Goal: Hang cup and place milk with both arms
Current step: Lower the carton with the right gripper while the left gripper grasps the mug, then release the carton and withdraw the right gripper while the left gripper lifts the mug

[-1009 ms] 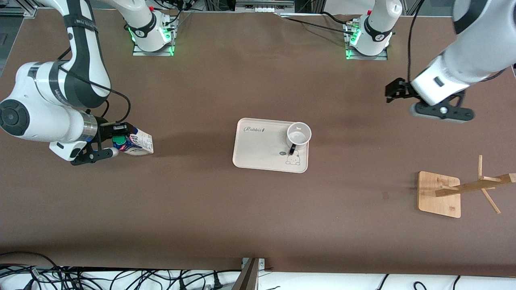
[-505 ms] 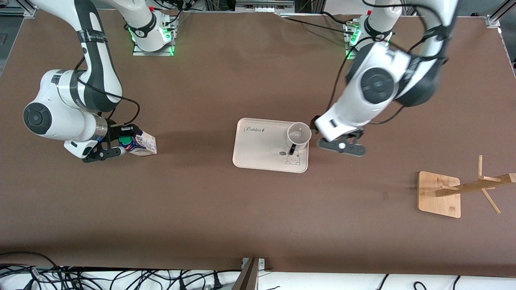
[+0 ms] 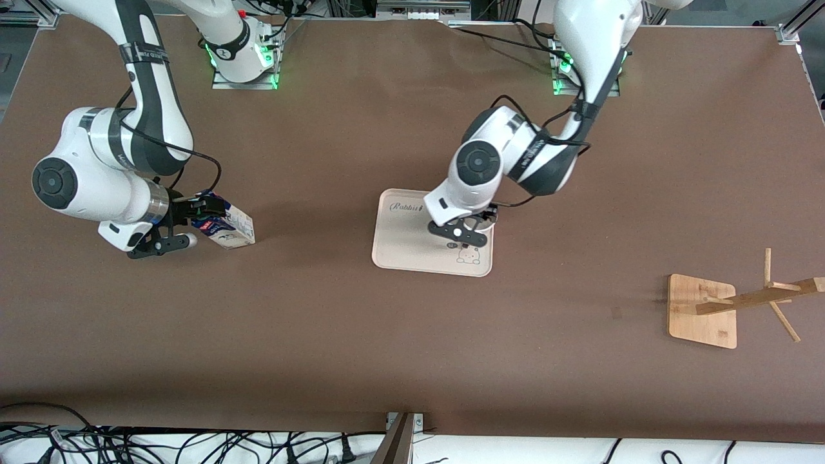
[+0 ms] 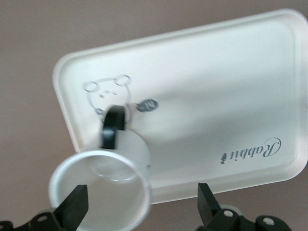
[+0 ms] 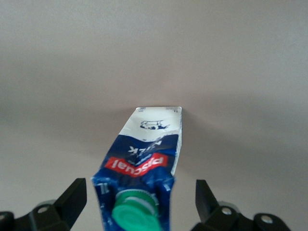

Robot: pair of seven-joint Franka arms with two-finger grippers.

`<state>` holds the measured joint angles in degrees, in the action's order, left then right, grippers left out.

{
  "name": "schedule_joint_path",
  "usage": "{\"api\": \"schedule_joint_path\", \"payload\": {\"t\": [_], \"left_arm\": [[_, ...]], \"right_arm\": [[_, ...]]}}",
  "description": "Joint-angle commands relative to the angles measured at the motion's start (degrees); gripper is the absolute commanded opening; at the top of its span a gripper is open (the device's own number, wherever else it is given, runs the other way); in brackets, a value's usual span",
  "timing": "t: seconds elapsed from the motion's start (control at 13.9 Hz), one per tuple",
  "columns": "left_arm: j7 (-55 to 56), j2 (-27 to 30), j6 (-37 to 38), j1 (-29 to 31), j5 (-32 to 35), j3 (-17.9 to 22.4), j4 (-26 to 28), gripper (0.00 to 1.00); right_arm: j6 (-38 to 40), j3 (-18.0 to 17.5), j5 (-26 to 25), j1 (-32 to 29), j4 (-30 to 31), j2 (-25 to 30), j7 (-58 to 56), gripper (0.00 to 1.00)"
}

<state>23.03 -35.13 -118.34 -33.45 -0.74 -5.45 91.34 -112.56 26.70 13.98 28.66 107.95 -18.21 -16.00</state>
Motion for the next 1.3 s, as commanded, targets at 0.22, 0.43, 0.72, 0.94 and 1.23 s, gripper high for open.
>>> {"api": "schedule_joint_path", "payload": {"t": [0.22,0.43,0.72,0.94,1.23], "left_arm": [[6.84,-4.33,-0.58,-3.55,9.79,0.71,-0.81,0.25],[14.46,-4.07,0.12,-3.64,8.92,0.53,-0.81,0.00],[16.17,-2.32,1.70,-3.64,9.79,0.97,-1.95,0.00],[13.19,3.64,4.42,-1.19,9.62,3.16,-2.39,0.00],[6.01,12.62,12.24,11.54,9.01,2.99,-5.72,0.00]], "right_arm": [[0.76,2.56,0.61,0.52,-3.36,3.09,-0.53,1.00],[5.57,3.53,-1.32,0.61,-6.86,5.99,-0.35,1.00],[16.39,2.92,-6.16,0.96,-16.01,8.27,1.93,1.00],[17.81,1.26,-8.52,1.31,-16.02,12.39,3.86,1.00],[21.06,-3.39,-13.27,1.14,-14.62,16.89,8.42,1.00]]}}
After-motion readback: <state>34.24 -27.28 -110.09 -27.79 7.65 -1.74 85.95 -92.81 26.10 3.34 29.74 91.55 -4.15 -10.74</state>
